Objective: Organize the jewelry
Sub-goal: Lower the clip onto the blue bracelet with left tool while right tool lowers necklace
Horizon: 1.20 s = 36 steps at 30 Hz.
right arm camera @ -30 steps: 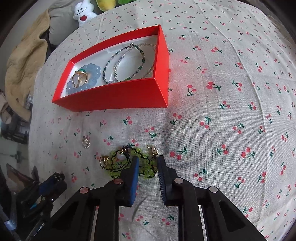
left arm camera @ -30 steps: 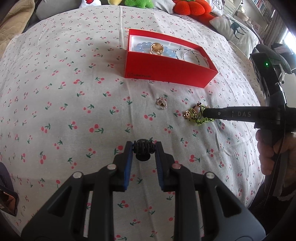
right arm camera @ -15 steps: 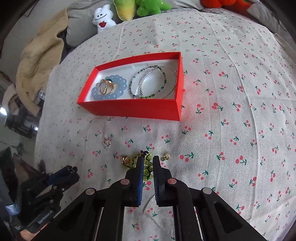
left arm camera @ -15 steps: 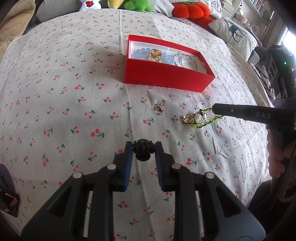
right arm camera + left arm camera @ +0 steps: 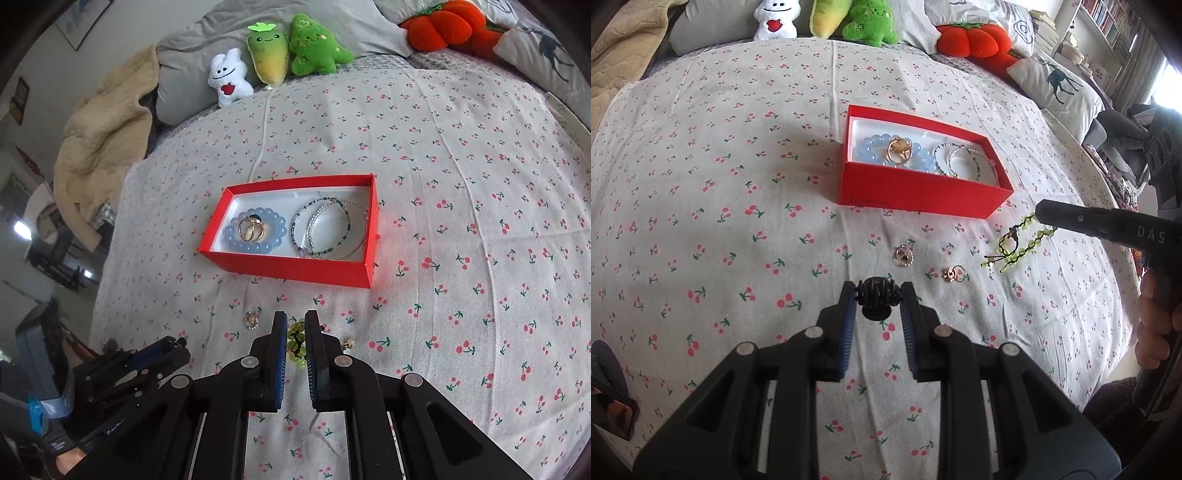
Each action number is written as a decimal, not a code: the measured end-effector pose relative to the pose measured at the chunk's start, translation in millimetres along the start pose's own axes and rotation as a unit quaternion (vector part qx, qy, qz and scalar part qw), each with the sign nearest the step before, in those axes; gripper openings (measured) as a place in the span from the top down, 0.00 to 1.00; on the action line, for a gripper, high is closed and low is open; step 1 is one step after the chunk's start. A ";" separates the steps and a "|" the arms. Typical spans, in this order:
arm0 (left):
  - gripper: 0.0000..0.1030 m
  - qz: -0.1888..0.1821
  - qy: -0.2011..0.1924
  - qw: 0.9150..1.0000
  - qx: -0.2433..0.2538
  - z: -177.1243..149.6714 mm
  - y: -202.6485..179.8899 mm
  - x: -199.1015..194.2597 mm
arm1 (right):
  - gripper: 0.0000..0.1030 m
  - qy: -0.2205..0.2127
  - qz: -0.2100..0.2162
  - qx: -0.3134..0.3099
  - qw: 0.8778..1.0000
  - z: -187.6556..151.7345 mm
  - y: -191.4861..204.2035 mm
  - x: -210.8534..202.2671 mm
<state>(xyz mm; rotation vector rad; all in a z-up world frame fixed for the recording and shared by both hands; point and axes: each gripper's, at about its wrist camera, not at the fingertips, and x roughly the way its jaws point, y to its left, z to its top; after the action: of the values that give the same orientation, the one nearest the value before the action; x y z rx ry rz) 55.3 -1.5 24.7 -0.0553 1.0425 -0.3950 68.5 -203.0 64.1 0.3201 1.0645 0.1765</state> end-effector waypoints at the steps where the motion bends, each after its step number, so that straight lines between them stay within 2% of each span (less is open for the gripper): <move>1: 0.75 0.000 -0.004 1.000 0.000 2.8 -0.8 -0.1 | 0.91 -0.003 0.002 0.000 1.000 1.3 1.1 -1.3; 8: 0.75 -0.007 -0.024 1.000 0.002 24.8 -7.5 2.9 | 0.91 -0.027 0.015 -0.001 1.000 14.0 9.0 -7.1; 19: 0.75 -0.019 -0.051 0.998 0.016 65.1 -6.8 23.7 | 0.91 -0.069 0.011 -0.005 0.998 43.9 10.0 -3.5; 29: 0.75 -0.055 -0.062 0.996 0.016 83.8 -1.1 49.6 | 0.91 -0.087 0.010 -0.008 0.996 66.5 1.3 15.2; 36: 0.75 -0.034 -0.064 0.997 0.033 89.2 -4.2 64.9 | 0.91 -0.098 0.036 -0.017 0.994 75.8 4.7 19.6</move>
<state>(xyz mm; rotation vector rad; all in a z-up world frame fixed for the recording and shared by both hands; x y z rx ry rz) 158.4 -40.3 17.3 -0.0570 0.9023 -0.4803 144.6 -205.9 83.2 0.3386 0.8561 0.2230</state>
